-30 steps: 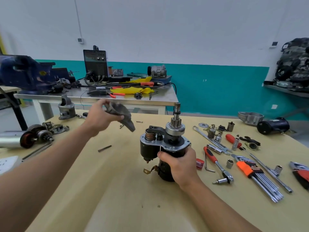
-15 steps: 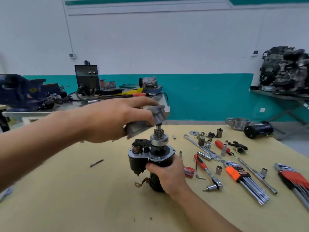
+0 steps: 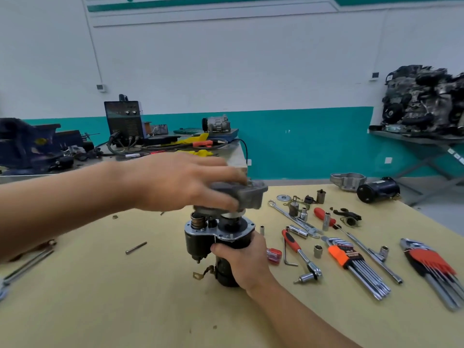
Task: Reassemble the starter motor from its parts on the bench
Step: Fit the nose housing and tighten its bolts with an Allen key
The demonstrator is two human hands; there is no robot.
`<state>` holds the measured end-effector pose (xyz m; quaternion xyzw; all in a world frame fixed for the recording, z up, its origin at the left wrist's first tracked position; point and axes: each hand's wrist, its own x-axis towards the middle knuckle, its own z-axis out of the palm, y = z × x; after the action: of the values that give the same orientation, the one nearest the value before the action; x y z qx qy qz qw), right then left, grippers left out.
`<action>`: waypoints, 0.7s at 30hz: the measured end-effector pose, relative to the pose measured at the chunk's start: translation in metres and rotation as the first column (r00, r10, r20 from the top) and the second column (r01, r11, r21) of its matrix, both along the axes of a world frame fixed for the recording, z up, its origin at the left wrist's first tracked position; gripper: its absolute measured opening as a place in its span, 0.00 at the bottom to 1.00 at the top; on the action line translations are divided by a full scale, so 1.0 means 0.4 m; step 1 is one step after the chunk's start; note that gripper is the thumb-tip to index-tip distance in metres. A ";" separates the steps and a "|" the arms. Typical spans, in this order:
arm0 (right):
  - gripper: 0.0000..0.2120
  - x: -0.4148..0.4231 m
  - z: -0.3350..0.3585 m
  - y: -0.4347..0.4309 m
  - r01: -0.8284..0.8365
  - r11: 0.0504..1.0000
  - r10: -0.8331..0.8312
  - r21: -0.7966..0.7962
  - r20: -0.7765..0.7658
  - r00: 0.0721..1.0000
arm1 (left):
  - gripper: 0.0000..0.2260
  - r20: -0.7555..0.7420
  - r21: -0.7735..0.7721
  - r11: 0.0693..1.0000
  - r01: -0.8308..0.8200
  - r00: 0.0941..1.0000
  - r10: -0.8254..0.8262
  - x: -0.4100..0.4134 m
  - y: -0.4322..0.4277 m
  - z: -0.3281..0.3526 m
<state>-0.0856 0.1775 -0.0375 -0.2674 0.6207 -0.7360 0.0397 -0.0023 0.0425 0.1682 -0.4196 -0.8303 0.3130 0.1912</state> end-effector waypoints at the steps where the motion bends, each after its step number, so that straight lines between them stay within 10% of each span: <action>1: 0.16 -0.002 -0.001 0.002 -0.001 1.000 0.001 -0.003 0.005 1.000 | 0.30 -0.018 -0.024 0.999 0.042 0.999 -0.042 -0.003 -0.031 -0.014; 5: 0.16 0.004 0.001 0.002 -0.010 1.000 0.010 -0.005 -0.028 1.000 | 0.37 -0.017 0.017 0.999 -0.027 0.999 0.027 -0.007 -0.142 -0.075; 9: 0.17 0.010 0.008 -0.002 -0.016 1.000 0.017 0.010 -0.067 0.998 | 0.16 0.041 0.418 0.908 -0.044 0.999 0.030 0.011 -0.199 -0.147; 13: 0.17 0.007 0.006 0.002 -0.017 1.000 0.017 0.008 -0.055 0.998 | 0.17 0.260 0.904 0.357 -0.235 0.965 -0.023 0.016 -0.167 -0.207; 15: 0.18 0.007 0.007 0.004 -0.016 1.000 0.017 0.009 -0.048 0.999 | 0.26 0.487 0.862 0.174 -0.476 0.873 -0.023 0.000 -0.140 -0.194; 21: 0.20 0.007 0.007 0.003 -0.017 1.000 0.018 0.016 -0.067 0.998 | 0.42 0.788 0.610 0.244 -0.754 0.610 -0.086 -0.054 -0.099 -0.176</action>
<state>-0.0827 0.1786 -0.0346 -0.2971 0.6249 -0.7214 0.0271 -0.0240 0.0029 0.0978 -0.1007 -0.9267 -0.3618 -0.0123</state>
